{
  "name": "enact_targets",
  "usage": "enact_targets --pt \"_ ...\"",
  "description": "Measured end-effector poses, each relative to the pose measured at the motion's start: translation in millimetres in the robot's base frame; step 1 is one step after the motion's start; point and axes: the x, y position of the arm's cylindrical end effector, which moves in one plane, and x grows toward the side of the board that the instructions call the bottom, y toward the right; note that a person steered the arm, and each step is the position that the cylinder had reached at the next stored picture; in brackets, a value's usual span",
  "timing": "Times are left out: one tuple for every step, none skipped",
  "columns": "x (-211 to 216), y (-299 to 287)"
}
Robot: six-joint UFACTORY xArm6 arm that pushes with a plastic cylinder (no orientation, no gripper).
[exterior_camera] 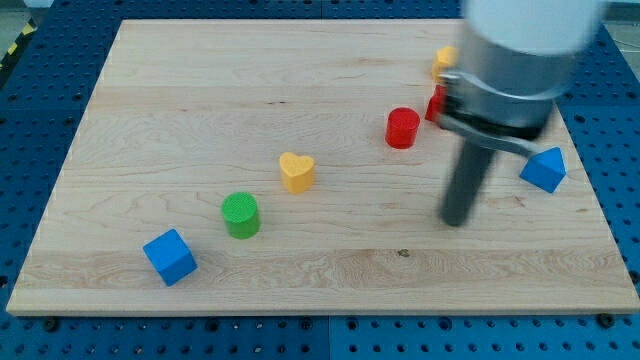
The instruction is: Move blue triangle near to the red circle
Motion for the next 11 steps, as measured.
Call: enact_targets --pt "-0.4 119.9" --pt "-18.5 173.3" --pt "-43.0 173.9" --pt "-64.0 158.8" --pt "-65.6 120.6" --pt "-65.6 72.9" --pt "-65.5 27.7" --pt "-65.5 -2.4" --pt "-65.5 -19.8" --pt "-64.5 -11.2" --pt "-52.6 10.4"
